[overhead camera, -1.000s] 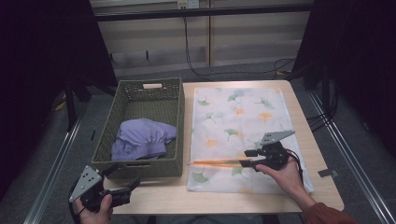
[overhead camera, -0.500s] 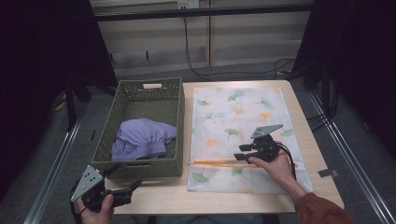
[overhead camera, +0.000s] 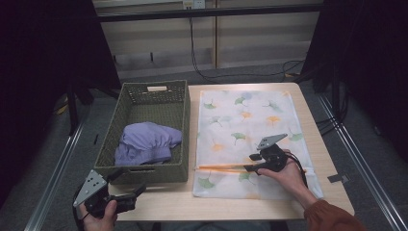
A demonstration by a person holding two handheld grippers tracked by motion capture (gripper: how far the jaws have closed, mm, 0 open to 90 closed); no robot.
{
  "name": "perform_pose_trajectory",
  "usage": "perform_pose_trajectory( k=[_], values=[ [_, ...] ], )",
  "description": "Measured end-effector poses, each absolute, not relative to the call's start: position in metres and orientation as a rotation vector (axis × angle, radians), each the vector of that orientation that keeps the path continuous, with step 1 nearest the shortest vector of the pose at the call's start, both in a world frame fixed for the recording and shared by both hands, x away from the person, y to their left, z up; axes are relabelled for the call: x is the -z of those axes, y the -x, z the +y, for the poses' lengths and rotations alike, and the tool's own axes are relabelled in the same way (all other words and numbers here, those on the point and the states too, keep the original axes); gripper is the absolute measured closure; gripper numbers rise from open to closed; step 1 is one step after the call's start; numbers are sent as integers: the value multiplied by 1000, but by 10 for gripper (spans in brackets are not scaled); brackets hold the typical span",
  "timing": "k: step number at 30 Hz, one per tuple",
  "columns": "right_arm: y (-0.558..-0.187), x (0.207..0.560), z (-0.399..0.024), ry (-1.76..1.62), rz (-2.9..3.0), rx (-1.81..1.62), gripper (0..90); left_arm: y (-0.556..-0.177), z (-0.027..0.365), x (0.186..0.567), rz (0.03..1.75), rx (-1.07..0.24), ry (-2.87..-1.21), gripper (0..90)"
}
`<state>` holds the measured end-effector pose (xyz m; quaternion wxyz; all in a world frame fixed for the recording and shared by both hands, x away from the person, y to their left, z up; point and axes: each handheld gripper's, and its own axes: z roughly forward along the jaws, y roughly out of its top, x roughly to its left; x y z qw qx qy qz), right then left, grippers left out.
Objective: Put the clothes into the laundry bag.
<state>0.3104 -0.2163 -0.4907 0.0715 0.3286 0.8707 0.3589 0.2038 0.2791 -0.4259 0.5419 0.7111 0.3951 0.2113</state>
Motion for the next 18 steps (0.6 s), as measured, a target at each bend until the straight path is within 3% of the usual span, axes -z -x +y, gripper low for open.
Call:
perform_pose_trajectory(
  k=[6, 18],
  values=[
    [-310, 495, -219, -1010, 2631, -1037, 522, -205, 279, 426, 928, -490, -1697, 47],
    [-312, 498, -222, -998, 2567, -1045, 822, -204, 280, 426, 932, -496, -1694, 47]
  ],
)
